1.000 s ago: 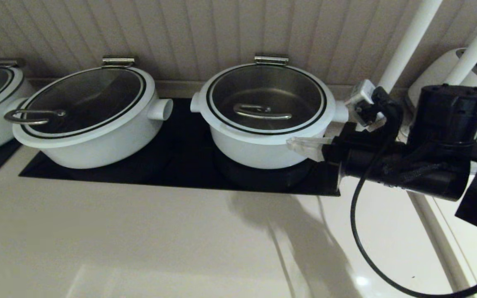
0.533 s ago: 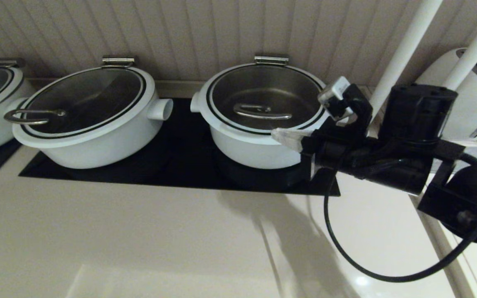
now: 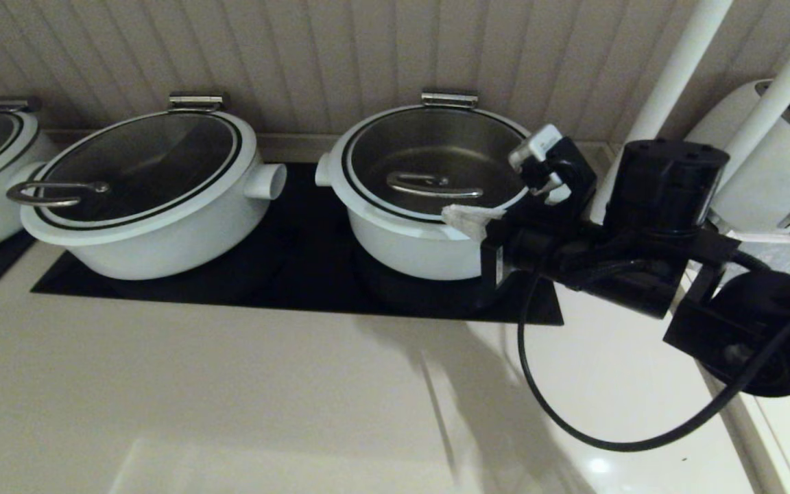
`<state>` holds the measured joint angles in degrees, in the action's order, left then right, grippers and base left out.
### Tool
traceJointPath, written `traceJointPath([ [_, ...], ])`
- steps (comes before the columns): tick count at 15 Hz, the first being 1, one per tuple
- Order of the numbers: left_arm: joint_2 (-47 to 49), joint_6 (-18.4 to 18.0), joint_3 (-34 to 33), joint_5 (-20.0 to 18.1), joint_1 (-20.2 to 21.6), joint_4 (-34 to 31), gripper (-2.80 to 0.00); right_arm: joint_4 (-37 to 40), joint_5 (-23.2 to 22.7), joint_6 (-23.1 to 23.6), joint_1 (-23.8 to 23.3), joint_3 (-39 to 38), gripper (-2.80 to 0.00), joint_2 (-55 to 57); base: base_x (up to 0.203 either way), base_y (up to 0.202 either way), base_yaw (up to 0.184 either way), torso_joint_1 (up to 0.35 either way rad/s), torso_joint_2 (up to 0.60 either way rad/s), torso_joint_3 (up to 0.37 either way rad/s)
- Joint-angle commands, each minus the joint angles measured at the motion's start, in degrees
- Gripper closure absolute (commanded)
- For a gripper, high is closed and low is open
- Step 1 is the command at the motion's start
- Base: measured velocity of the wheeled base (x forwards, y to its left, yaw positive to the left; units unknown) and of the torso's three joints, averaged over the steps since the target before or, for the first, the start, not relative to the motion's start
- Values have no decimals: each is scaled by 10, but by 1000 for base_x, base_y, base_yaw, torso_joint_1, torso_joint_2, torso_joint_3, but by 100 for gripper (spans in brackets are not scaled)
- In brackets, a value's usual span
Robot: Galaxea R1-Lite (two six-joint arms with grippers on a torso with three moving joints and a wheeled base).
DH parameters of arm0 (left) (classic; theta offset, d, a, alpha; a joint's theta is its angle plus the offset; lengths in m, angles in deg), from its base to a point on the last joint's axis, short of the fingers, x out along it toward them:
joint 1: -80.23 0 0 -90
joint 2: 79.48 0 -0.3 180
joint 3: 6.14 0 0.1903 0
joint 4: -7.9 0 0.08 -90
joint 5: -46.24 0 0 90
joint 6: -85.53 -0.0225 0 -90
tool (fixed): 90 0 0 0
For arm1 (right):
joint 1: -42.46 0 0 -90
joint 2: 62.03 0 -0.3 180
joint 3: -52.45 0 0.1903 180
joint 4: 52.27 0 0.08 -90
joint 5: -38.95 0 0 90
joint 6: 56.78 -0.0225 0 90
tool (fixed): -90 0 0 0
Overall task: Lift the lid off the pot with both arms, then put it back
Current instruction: Open the food pot lid a small opening with the right arm
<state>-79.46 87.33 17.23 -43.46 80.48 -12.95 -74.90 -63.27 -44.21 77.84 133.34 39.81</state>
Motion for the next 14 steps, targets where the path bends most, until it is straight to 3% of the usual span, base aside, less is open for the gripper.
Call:
traceJointPath([
  [1,0,1,0,1,0,0,0,-25,10,1,0,9,0,10,0,0,0,0,0,0],
  [4,0,1,0,1,-1,0,0,-75,50,2,0,25,0,33,0,0,0,0,0,0],
  [14,1,-2,0,1,0,0,0,-74,53,3,0,52,0,18,0,0,0,0,0,0],
])
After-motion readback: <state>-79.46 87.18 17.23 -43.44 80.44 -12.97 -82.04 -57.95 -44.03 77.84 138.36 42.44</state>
